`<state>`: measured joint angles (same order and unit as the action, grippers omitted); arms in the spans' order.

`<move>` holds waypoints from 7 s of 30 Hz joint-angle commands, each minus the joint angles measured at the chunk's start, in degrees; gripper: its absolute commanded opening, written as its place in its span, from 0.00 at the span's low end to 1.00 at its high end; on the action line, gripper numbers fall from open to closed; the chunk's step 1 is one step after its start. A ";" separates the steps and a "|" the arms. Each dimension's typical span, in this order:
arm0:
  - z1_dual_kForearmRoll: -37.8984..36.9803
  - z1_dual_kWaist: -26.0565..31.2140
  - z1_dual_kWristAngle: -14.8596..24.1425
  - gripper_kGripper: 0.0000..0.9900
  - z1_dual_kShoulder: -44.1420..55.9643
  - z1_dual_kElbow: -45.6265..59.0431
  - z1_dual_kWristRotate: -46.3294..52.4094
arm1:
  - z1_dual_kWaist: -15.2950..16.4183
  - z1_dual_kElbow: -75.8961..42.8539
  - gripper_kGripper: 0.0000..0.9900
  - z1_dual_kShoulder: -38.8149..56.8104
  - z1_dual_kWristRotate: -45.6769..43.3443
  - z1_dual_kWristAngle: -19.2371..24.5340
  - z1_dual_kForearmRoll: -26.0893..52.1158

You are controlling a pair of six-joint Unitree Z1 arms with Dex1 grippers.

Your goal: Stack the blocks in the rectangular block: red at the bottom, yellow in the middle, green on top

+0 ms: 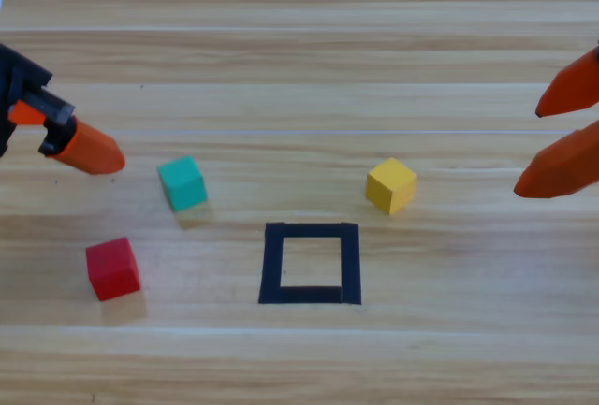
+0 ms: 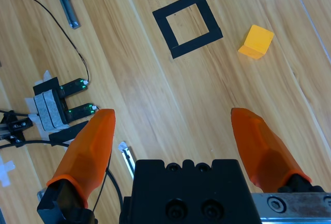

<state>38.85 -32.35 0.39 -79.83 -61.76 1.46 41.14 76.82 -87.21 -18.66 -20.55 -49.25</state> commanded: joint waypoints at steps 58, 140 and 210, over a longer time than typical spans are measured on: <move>9.92 0.44 11.29 1.00 -7.27 -5.39 34.84 | 4.74 34.53 0.99 -48.31 18.83 21.86 -12.62; -2.20 0.00 2.95 0.44 -31.97 1.99 51.27 | -3.70 30.84 0.00 -40.31 25.34 15.54 -16.05; 20.21 -20.91 4.09 0.00 -53.15 -42.48 57.34 | -4.93 29.43 0.00 -40.14 26.83 15.10 -14.47</move>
<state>60.78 -52.23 3.93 -130.13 -106.25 58.53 37.88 108.01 -128.53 8.11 -4.62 -65.49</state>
